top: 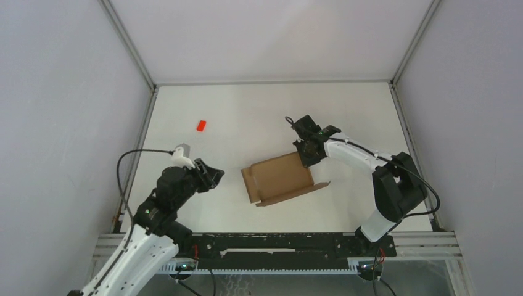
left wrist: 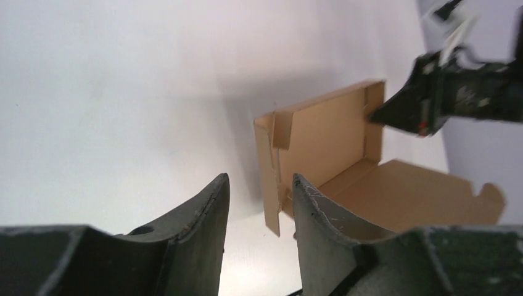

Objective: Fold the paper box
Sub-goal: Fold the paper box at the center of the board.

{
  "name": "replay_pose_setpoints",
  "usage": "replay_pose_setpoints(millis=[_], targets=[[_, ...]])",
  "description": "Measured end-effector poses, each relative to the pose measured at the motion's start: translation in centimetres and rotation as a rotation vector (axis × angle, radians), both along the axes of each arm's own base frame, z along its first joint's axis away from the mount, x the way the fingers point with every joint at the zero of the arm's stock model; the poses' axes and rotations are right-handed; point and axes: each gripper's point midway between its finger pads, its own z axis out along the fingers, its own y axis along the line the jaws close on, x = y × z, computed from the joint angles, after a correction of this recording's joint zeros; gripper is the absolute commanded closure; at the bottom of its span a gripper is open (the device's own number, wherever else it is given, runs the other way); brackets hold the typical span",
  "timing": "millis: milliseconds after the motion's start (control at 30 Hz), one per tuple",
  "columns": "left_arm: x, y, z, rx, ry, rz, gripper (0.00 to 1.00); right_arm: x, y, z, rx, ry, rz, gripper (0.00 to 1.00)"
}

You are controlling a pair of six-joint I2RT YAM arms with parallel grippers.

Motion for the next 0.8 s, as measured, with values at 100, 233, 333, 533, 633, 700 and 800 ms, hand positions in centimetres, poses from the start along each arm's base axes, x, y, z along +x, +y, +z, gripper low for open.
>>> replay_pose_setpoints(millis=[100, 233, 333, 533, 633, 700, 800], targets=[[-0.4, 0.8, 1.2, -0.056, -0.055, 0.051, 0.54, -0.6, -0.5, -1.3, -0.007, 0.017, -0.004, 0.95], [-0.4, 0.8, -1.1, -0.075, -0.003, 0.077, 0.55, -1.0, -0.6, -2.2, -0.003, 0.023, -0.003, 0.95], [-0.6, 0.5, -4.6, -0.061, 0.093, 0.082, 0.5, -0.9, -0.2, -2.1, 0.02, 0.01, 0.0, 0.95], [-0.5, -0.1, -8.1, -0.067, 0.174, 0.091, 0.48, -0.4, 1.0, -1.7, 0.072, -0.007, 0.002, 0.95], [-0.3, -0.6, -8.6, -0.086, 0.173, 0.081, 0.48, -0.4, 1.4, -1.6, 0.09, -0.01, 0.005, 0.95], [0.0, -0.9, -8.8, -0.091, 0.17, 0.076, 0.48, -0.5, 1.8, -1.6, 0.103, -0.008, 0.012, 0.96], [0.5, -1.6, -9.0, -0.104, 0.167, 0.055, 0.48, -0.6, 2.3, -1.5, 0.118, -0.005, 0.023, 0.95]])
